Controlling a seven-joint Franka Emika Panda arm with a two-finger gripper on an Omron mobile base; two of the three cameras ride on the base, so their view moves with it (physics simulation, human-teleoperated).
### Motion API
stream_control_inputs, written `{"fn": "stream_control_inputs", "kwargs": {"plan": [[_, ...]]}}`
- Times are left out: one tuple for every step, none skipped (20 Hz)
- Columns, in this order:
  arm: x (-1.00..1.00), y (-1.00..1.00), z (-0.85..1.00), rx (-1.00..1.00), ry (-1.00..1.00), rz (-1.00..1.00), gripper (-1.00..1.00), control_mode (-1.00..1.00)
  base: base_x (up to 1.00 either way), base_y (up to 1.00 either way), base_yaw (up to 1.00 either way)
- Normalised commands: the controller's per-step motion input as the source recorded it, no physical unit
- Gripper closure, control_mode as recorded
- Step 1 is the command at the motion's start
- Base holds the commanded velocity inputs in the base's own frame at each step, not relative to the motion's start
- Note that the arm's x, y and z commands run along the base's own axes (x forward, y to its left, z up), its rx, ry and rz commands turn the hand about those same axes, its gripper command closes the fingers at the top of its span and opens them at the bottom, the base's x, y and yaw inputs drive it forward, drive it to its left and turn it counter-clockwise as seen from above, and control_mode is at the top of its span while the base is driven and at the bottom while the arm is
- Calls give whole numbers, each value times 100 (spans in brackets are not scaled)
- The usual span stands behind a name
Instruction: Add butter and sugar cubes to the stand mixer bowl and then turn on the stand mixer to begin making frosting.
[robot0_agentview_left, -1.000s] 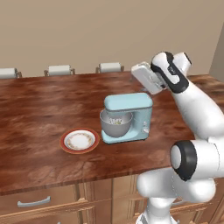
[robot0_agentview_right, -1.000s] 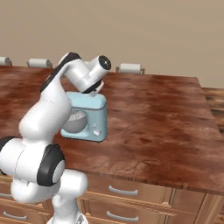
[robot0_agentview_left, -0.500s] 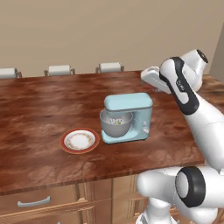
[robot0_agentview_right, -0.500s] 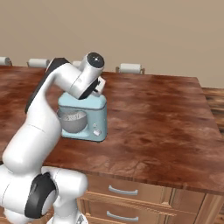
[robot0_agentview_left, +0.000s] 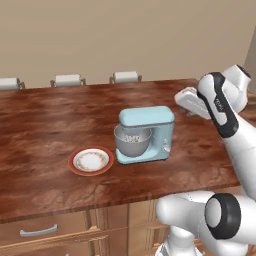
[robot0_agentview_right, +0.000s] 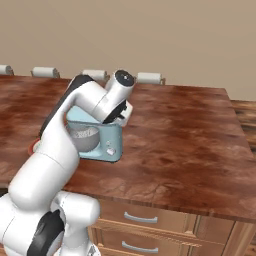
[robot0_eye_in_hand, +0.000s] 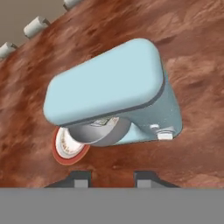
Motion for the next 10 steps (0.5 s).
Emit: {"fn": "stream_control_inputs", "kwargs": {"plan": [[-24,-35,-73,19,18,0,100,-100,0,0,0],[-17,-25,-74,18,17,0,100,-100,0,0,0],[-10,-13,-71,12,16,0,100,-100,0,0,0],[-5,0,-63,6,13,0,100,-100,0,0,0],[-1,0,-56,0,12,0,100,-100,0,0,0],[0,0,-51,0,11,1,100,-100,0,0,0],[0,0,-46,0,11,1,100,-100,0,0,0],[0,0,-45,-1,10,1,100,-100,0,0,0],[0,0,-45,-4,10,1,100,-100,0,0,0],[0,1,-44,-7,11,0,100,-100,0,0,0]]}}
